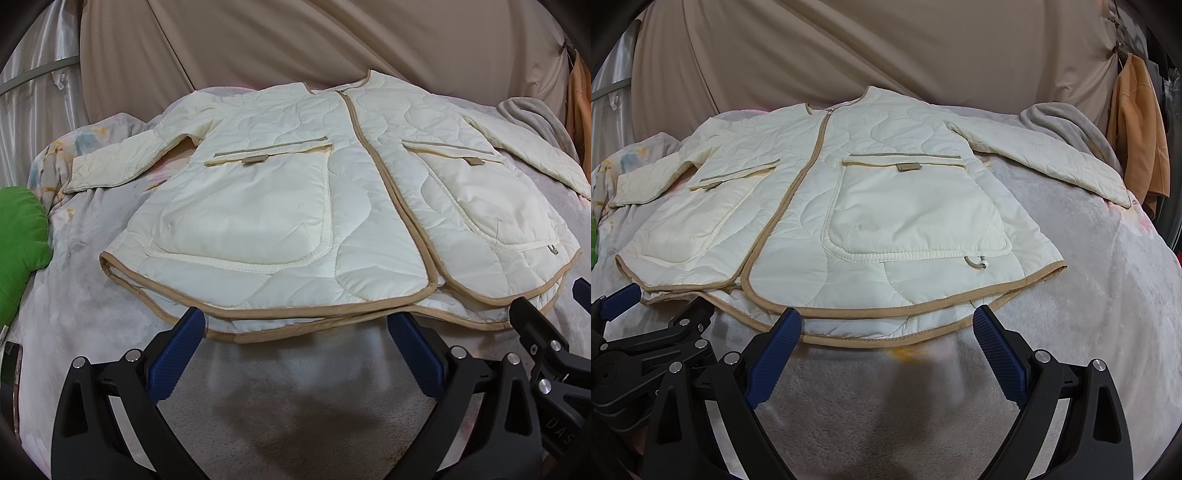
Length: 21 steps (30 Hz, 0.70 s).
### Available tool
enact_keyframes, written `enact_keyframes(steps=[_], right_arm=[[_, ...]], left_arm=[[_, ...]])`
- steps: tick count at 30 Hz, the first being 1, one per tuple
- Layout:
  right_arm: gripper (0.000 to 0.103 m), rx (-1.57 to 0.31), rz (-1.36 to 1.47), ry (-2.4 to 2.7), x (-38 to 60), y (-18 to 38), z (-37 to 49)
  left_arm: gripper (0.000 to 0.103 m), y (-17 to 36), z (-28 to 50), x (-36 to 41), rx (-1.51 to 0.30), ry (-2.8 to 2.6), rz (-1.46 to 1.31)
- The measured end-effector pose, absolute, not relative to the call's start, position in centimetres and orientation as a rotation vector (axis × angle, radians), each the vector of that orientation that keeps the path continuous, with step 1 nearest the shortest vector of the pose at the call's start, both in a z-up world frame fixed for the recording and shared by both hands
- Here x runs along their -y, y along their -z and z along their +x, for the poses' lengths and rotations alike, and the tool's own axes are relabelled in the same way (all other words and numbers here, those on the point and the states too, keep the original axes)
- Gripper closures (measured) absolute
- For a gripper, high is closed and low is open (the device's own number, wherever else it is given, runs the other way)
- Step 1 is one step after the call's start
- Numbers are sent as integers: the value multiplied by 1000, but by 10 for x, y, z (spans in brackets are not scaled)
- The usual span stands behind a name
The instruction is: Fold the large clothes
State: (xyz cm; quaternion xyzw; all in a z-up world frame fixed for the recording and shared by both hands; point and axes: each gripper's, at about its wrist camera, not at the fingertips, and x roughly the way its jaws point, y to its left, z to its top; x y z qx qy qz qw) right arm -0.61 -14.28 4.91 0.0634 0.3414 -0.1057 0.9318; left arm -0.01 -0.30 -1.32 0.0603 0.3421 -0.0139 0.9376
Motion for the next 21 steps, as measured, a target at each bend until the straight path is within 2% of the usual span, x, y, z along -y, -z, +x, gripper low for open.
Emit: enact_keyframes(steps=[21], right_arm=[[11, -703, 129, 217, 142, -50, -5]], left_arm=[[6, 13, 1, 4, -703, 28, 126]])
